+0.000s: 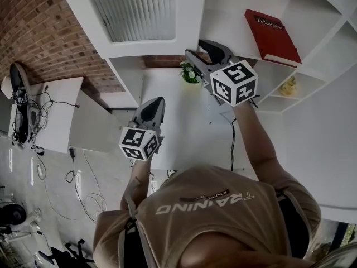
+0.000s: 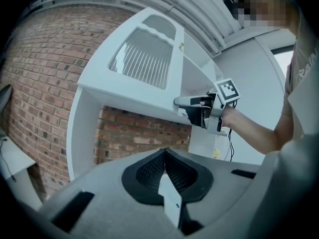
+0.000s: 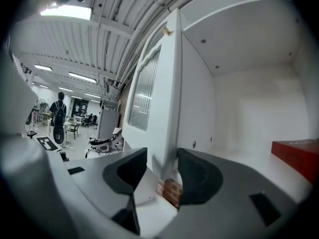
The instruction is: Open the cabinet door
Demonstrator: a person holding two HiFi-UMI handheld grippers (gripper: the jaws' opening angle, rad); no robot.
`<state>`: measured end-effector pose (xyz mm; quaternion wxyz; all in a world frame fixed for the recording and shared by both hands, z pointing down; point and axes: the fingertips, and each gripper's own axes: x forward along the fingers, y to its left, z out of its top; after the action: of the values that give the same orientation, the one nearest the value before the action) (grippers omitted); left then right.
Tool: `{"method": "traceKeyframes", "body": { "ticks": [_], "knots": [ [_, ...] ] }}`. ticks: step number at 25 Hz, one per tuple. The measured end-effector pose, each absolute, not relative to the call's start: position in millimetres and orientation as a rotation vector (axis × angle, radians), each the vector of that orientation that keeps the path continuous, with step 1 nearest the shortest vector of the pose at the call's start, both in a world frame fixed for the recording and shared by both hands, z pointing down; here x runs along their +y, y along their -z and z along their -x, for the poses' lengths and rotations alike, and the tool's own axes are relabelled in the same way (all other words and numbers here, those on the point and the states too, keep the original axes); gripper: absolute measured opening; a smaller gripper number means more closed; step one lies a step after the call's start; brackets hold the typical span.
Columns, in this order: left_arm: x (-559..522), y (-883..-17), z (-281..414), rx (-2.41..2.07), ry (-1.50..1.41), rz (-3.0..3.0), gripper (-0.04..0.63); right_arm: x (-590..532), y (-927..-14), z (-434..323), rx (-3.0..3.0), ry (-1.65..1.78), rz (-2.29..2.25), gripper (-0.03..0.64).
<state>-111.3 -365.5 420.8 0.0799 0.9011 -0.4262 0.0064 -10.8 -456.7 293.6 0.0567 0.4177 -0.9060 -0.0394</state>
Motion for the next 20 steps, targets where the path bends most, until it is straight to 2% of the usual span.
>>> {"method": "traceKeyframes", "body": {
  "ticks": [7, 20],
  "knots": [
    [-352.5, -425.9, 115.9, -1.299, -0.035, -2.673, 0.008, -449.5, -295.7, 12.2, -2.758, 0.097, -1.321, 0.164],
    [-321.7, -432.8, 135.4, -1.460, -0.036, -2.568, 0.008, -417.4, -295.2, 10.6, -2.855, 0.049, -1.130, 0.149]
  ]
}}
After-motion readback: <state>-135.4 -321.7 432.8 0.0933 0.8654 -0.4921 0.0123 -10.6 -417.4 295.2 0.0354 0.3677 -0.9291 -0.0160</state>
